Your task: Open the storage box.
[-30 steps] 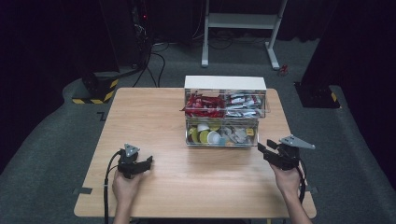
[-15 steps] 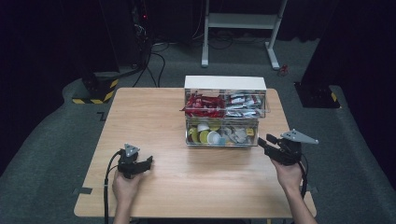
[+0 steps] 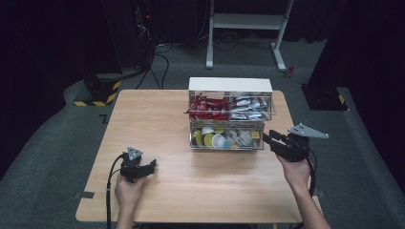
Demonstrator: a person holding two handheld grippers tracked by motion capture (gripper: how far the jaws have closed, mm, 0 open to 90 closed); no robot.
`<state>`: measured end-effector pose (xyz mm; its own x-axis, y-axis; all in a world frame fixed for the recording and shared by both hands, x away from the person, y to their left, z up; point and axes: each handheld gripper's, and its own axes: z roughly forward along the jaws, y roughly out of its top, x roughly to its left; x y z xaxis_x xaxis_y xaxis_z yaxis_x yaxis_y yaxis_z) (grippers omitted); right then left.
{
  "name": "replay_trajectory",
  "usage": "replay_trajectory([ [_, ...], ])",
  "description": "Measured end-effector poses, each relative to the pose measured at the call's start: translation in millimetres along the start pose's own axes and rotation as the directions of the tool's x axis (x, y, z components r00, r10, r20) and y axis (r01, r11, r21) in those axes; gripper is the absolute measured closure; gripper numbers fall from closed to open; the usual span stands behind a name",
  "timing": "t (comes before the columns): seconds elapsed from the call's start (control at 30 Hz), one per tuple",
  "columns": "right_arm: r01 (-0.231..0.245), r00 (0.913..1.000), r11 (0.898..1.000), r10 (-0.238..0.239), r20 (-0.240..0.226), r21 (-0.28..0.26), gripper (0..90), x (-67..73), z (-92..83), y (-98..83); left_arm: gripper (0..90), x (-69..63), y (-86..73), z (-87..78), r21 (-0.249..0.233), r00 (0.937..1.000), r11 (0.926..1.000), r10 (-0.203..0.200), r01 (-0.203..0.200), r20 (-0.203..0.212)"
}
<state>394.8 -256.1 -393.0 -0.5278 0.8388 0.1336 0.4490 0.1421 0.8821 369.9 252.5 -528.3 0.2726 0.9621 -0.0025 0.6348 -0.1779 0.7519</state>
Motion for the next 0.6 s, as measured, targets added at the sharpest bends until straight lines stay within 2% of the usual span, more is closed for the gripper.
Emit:
replay_trajectory([
  [0.23, 0.012, 0.9999, 1.0, -0.012, -0.011, -0.005, 61.9, 2.7, 0.4, 6.2, 27.9, 0.1, 0.0, 0.0, 0.0, 1.0, 1.0, 0.0, 0.0, 0.001],
  [0.6, 0.057, 0.998, 0.998, -0.058, -0.024, -0.022, 60.3, 13.1, 0.0, 23.2, 27.9, 0.2, 0.0, -0.1, 0.002, 1.0, 1.0, 0.003, -0.003, 0.0],
])
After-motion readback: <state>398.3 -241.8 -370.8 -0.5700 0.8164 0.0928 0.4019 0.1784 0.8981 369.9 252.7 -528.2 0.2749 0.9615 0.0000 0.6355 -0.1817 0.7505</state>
